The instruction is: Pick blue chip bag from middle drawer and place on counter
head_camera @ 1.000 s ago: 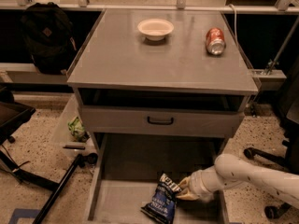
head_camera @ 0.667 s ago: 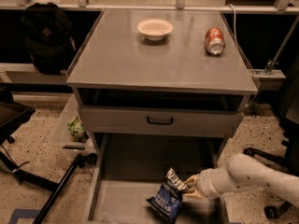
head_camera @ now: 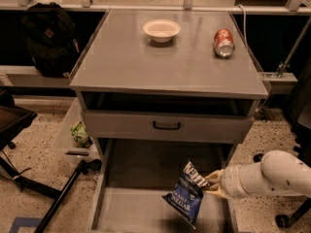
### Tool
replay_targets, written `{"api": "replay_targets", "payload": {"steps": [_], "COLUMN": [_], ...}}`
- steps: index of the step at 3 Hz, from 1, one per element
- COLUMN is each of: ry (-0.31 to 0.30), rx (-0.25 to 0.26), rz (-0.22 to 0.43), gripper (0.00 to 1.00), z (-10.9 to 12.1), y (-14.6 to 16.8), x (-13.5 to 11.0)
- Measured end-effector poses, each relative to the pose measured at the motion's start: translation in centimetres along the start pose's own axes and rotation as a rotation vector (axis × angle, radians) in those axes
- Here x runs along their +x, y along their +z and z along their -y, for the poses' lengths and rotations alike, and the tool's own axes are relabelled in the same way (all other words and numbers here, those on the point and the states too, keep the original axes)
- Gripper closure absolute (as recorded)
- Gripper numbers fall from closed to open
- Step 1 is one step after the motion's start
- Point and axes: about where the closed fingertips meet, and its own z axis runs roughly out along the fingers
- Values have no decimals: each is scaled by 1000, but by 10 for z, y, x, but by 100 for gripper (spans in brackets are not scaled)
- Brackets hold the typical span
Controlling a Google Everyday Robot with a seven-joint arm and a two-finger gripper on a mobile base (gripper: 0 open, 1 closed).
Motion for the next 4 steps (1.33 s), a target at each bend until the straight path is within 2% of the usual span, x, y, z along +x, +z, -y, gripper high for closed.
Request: {"api": "replay_targets", "payload": {"steps": [1, 3, 4], "ry": [0, 6, -44], "rx": [0, 30, 88], "rz": [0, 23, 36], "gripper": [100, 100, 100], "z": [0, 19, 20], "y": [0, -6, -45], "x": [0, -8, -51]}}
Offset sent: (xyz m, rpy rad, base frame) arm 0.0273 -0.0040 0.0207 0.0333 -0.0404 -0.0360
